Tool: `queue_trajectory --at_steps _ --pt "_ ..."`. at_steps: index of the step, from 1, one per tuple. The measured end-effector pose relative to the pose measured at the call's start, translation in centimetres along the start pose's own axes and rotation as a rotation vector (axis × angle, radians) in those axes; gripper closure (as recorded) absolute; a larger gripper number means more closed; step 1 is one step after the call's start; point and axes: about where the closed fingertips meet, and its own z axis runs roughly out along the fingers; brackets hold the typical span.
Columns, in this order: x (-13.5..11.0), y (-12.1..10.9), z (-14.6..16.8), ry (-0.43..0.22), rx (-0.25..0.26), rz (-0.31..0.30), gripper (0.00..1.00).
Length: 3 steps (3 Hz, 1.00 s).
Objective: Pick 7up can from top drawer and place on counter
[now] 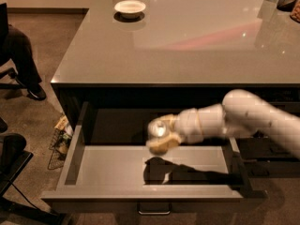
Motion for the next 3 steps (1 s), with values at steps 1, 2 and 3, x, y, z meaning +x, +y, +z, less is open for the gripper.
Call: queue_trajectory --at_steps 1,2,3 --pt "-10.7 -2.8 -5.5 0.033 0.071 -0.011 1.0" --pt "-17.6 -5.2 -9.4 0.06 0.115 0.025 1.0" --pt "-22.3 -8.2 -13.0 0.033 0.169 0.097 1.0"
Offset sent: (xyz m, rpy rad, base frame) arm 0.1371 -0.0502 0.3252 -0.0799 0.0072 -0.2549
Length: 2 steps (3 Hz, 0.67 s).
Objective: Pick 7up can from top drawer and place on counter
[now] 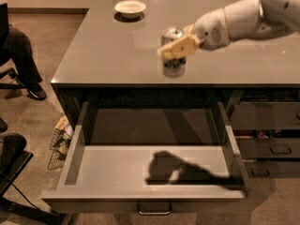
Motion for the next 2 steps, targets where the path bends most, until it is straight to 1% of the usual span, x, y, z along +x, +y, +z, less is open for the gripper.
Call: queue_trajectory --at_steps 1,2 --pt "-2.7 -4.4 -2.0 -0.059 0.076 0.045 1.0" --pt "-3.1 -8.0 -3.0 -0.119 0.147 0.066 1.0"
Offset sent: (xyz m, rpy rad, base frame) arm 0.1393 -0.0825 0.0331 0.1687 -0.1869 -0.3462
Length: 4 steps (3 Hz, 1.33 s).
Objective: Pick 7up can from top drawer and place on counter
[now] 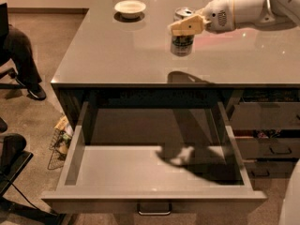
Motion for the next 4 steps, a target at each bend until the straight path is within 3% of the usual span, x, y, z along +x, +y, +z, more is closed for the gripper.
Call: queue_trajectory --at_steps 1,2,3,4 --pt "1.0 -5.2 0.0 -0.064 0.159 -0.055 1.0" --pt "2.7 -7.8 0.3 -0.067 0.242 -0.077 1.0" --pt "5.6 -10.3 0.9 -0.034 0.296 -0.029 1.0" --pt "5.6 -10.2 1.2 -0.034 0.293 -0.027 0.82"
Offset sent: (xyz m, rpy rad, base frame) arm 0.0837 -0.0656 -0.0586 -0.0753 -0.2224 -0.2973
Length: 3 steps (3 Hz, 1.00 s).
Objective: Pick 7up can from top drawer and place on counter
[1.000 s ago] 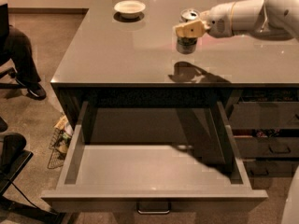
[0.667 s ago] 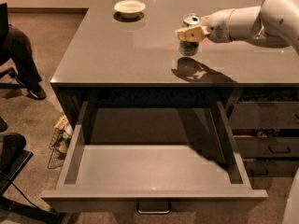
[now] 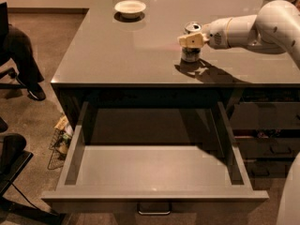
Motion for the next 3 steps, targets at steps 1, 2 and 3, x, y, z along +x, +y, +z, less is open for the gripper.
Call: queue_trajectory --at_steps 1,2,3 --pt "0.04 0.17 0.29 0.001 -0.005 0.0 0.59" --pt "0.07 0.33 0.58 0.001 -0.01 0.001 0.36" --pt "0.1 0.51 0.89 0.002 -0.015 0.001 0.13"
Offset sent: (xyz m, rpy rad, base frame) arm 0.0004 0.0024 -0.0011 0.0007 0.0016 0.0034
